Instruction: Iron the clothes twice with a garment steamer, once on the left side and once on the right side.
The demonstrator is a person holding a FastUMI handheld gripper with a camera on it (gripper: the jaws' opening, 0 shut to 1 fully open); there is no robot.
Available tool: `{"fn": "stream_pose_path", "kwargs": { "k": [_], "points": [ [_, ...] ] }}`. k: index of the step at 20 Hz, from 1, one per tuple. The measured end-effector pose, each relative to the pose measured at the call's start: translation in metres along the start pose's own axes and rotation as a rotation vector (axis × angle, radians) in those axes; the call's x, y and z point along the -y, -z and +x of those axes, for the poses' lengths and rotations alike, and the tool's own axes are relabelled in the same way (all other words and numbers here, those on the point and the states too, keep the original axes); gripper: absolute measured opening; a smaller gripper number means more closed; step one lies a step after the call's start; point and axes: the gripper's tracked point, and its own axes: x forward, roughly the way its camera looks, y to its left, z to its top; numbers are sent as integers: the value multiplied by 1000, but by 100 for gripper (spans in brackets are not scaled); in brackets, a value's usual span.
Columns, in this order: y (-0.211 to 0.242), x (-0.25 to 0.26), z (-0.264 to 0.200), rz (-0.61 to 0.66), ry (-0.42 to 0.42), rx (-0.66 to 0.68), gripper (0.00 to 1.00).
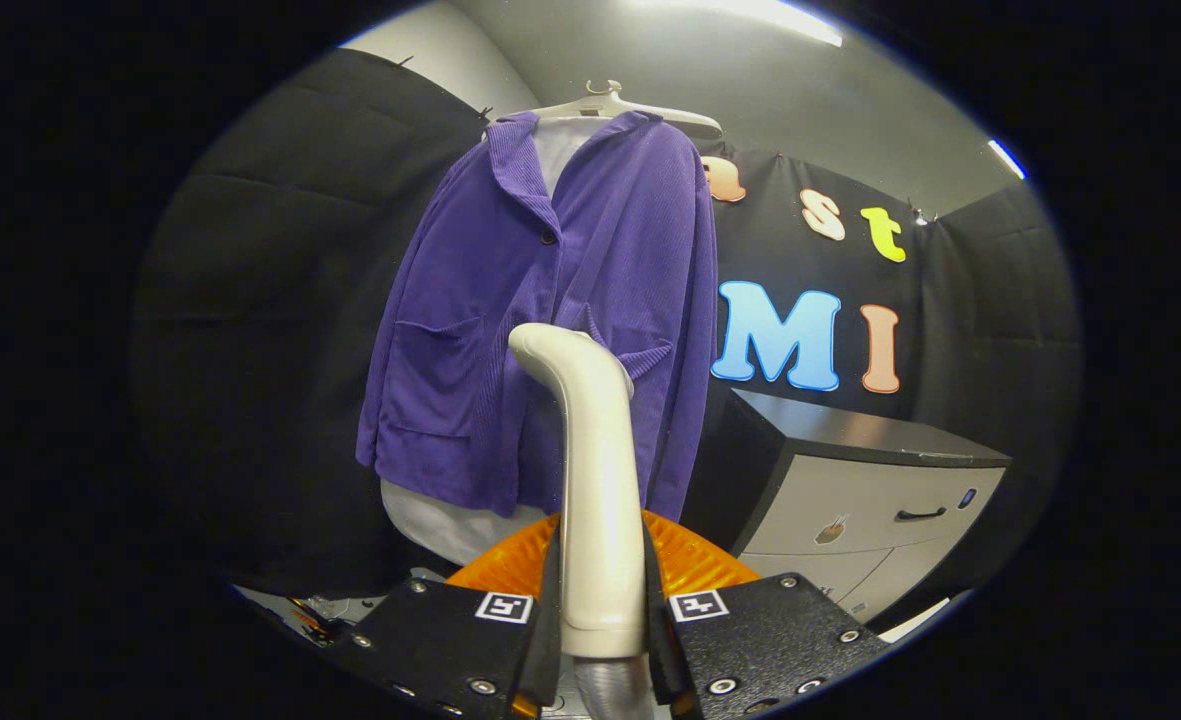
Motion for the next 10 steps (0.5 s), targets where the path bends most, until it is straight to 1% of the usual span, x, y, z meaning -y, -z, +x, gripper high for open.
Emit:
{"fn": "stream_pose_path", "kwargs": {
  "k": [3, 10],
  "points": [
    [-26, 0, -4, 14, -6, 91, 35],
    [-100, -17, -13, -20, -51, 230, 35]
  ]
}}
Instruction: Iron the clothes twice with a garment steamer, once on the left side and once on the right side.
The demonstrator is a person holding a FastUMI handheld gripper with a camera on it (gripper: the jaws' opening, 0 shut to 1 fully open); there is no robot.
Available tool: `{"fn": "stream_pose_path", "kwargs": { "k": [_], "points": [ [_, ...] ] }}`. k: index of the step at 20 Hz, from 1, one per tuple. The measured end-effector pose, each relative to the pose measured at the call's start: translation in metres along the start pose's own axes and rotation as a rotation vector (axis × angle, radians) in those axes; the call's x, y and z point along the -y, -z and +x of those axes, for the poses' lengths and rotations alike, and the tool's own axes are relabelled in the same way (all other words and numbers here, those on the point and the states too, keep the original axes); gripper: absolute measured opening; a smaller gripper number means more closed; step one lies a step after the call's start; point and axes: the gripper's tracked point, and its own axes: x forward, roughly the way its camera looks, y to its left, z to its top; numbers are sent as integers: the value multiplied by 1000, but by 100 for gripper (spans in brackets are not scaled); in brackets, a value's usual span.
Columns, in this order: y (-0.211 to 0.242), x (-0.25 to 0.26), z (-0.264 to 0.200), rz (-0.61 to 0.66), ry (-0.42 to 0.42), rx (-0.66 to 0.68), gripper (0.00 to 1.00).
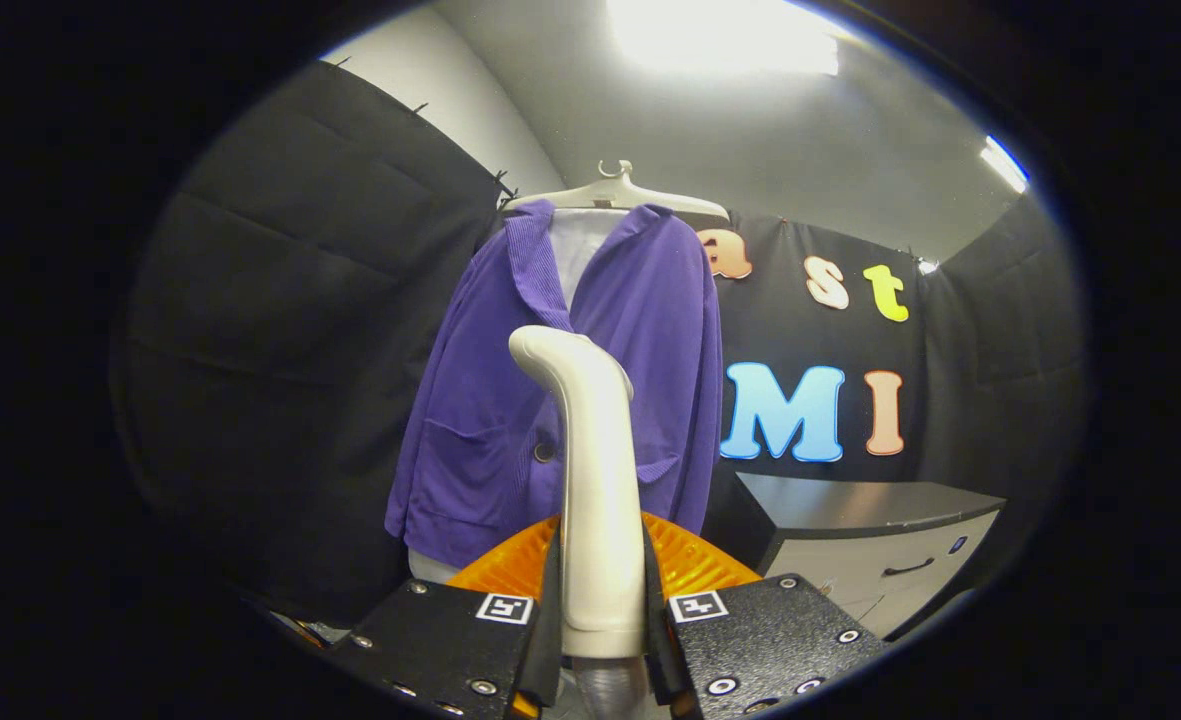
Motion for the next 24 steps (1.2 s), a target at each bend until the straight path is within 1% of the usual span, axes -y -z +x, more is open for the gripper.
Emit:
{"fn": "stream_pose_path", "kwargs": {
  "k": [7, 11, 14, 18, 21, 24],
  "points": [
    [-72, -25, 38, 18, -20, 113, 36],
    [-101, -44, 64, 12, -33, 164, 35],
    [-115, -54, 83, 25, -24, 183, 35],
    [-117, -67, 114, 12, 4, 163, 36],
    [-99, -74, 132, -5, 29, 116, 35],
    [-82, -78, 135, -24, 51, 98, 35]
  ]
}}
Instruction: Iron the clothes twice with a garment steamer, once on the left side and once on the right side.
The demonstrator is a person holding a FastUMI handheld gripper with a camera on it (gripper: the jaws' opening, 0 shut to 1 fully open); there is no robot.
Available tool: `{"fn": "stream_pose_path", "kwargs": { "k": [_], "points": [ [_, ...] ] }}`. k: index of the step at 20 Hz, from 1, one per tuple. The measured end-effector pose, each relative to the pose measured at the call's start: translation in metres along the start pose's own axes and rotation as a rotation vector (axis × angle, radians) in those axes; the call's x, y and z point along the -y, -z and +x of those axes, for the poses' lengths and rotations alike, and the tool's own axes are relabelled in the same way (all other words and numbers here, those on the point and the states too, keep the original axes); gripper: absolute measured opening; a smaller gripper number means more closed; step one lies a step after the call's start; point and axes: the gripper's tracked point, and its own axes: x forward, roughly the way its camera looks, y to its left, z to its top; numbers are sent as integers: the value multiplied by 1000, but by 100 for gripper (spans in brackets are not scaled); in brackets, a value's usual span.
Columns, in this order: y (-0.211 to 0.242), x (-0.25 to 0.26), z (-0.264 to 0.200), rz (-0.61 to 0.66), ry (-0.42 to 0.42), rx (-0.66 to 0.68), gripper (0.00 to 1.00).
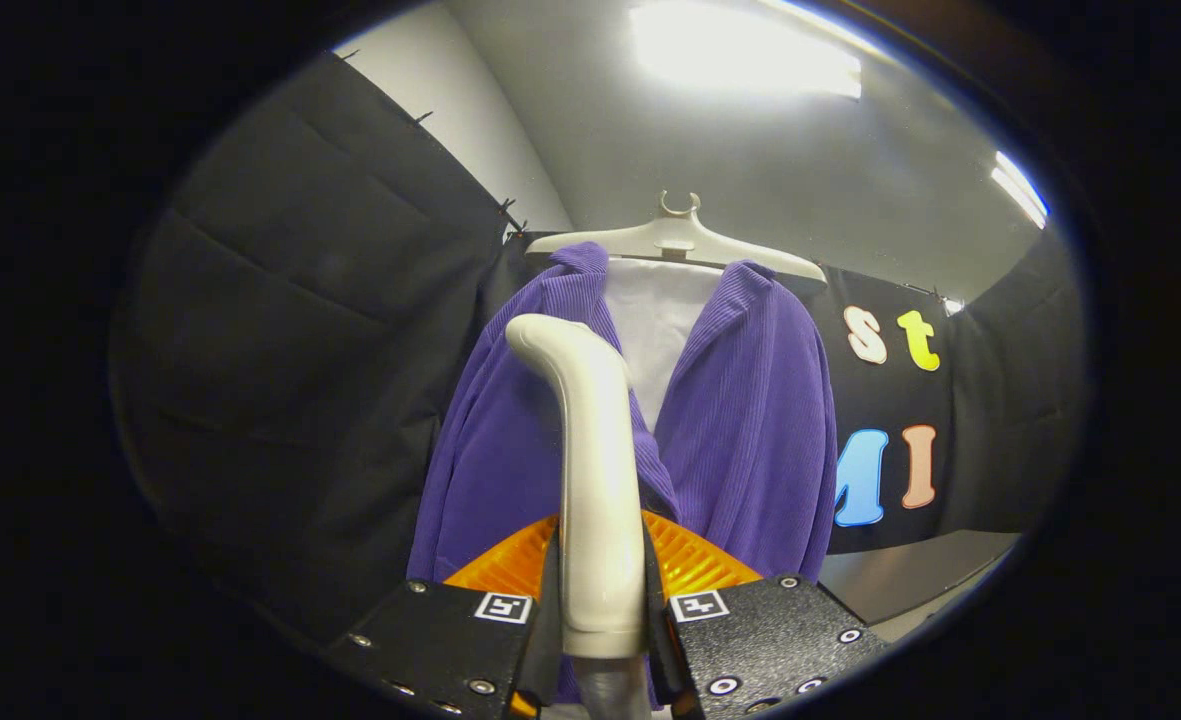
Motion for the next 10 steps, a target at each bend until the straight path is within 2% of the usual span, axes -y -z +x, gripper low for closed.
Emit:
{"fn": "stream_pose_path", "kwargs": {
  "k": [10],
  "points": [
    [61, -19, -38, -50, -54, -68, 36]
  ]
}}
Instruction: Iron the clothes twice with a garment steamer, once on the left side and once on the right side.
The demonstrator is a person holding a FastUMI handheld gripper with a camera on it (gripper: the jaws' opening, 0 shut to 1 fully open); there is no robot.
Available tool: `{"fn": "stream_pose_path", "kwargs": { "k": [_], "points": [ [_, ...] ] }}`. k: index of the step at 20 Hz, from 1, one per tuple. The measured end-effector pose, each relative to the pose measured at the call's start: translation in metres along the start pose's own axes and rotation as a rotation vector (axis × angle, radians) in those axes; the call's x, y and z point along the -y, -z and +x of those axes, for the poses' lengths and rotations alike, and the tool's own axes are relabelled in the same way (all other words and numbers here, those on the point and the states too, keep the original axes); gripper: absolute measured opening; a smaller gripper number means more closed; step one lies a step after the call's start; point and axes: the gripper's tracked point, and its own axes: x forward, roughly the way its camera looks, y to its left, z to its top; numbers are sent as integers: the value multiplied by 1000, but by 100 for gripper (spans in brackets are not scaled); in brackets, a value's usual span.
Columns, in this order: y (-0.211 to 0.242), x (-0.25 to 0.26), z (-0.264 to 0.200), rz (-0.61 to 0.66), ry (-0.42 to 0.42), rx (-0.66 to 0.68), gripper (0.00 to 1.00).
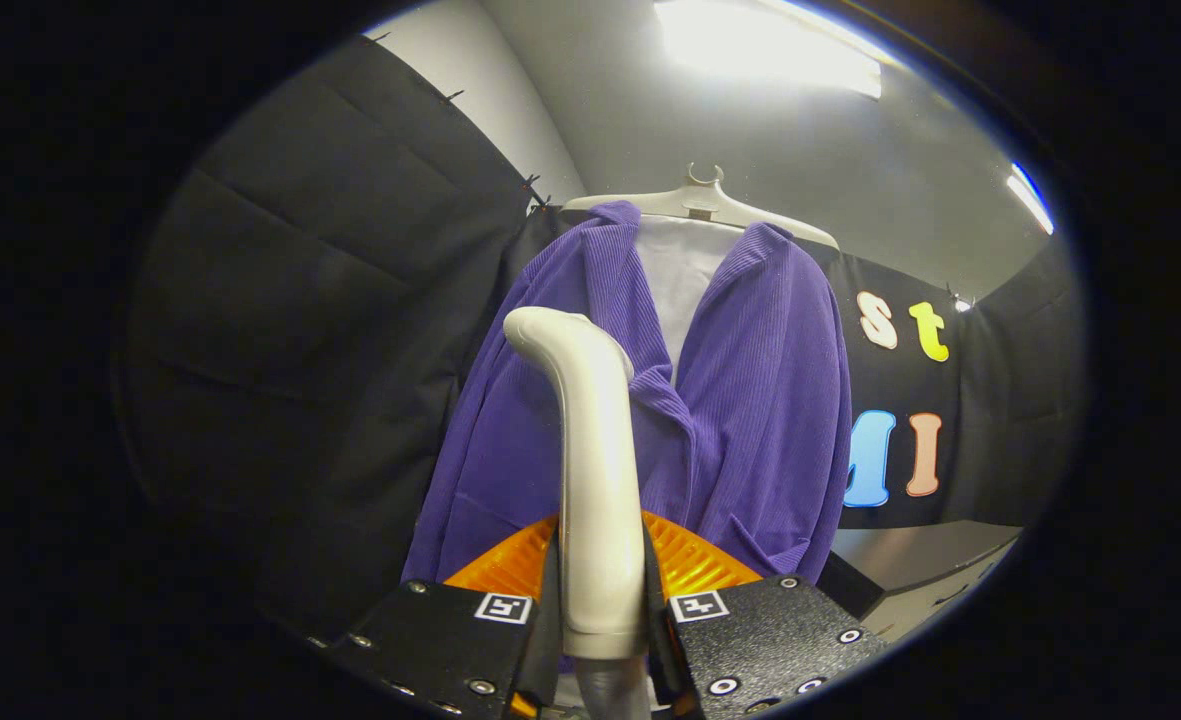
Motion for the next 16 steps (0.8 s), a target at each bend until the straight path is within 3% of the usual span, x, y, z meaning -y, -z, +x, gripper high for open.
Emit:
{"fn": "stream_pose_path", "kwargs": {
  "k": [7, 16],
  "points": [
    [79, -19, -34, -7, -53, -148, 36],
    [144, -27, -74, -11, -78, -259, 36]
  ]
}}
